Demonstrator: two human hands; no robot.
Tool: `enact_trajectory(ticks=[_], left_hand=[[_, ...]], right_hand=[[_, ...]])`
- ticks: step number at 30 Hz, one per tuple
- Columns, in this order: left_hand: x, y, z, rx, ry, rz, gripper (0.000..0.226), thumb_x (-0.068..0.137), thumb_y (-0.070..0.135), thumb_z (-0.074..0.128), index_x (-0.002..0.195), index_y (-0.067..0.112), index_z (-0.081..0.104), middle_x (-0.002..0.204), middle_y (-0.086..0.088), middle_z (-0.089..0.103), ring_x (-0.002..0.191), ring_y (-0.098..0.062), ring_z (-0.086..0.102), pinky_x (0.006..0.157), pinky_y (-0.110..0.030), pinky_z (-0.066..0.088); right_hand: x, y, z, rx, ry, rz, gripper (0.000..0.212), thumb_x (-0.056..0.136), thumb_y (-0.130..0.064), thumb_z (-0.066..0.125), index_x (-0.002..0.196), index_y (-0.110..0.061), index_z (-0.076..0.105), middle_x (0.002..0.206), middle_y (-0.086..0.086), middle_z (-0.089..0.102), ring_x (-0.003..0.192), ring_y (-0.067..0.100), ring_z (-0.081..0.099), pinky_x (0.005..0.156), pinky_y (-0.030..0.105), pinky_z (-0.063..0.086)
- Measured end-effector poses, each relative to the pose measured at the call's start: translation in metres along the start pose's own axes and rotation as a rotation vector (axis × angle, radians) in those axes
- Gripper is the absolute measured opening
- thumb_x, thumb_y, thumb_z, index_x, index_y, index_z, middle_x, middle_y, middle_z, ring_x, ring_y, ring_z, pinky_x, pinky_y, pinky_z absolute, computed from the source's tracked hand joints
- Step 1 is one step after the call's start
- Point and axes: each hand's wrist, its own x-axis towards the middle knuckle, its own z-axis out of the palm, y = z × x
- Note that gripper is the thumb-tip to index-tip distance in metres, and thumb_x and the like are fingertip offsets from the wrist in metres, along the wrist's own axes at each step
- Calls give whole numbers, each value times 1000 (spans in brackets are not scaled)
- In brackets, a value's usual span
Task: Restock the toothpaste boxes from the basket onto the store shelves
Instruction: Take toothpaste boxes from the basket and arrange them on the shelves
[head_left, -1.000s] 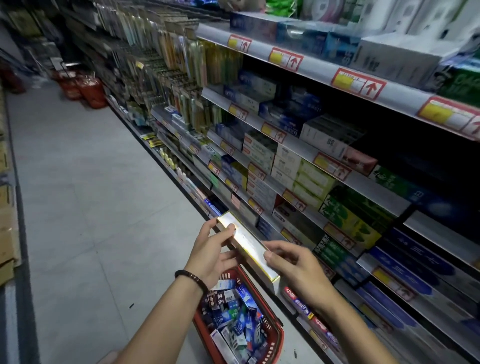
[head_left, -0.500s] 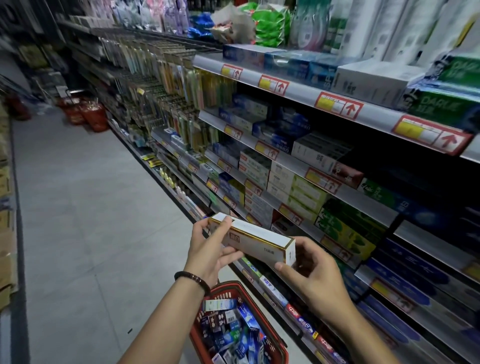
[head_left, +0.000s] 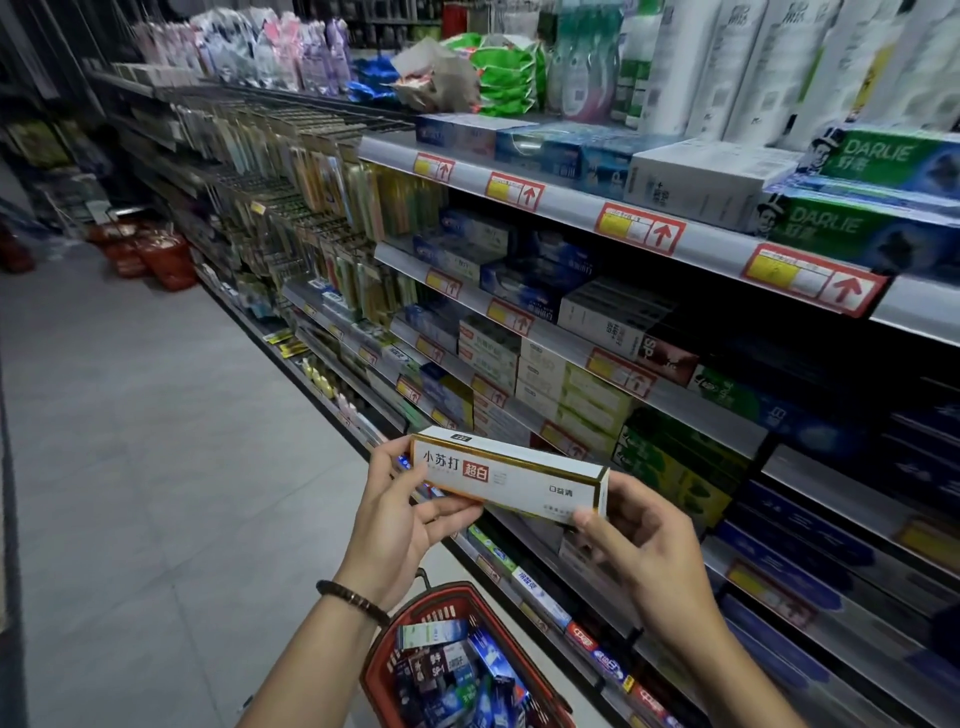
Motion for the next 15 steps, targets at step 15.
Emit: enact_trajectory(ticks=[15], left_hand=[[-3,-14,44,34,-131,17,29,110,5,43,136,16,52,123,-20,73,108,-44,73,78,-49,65]], right_hand=[[-21,-14,-43,41,194,-27,39,92,-24,67,132,-21,72,89,4,76,69,20,54,59,25,50]])
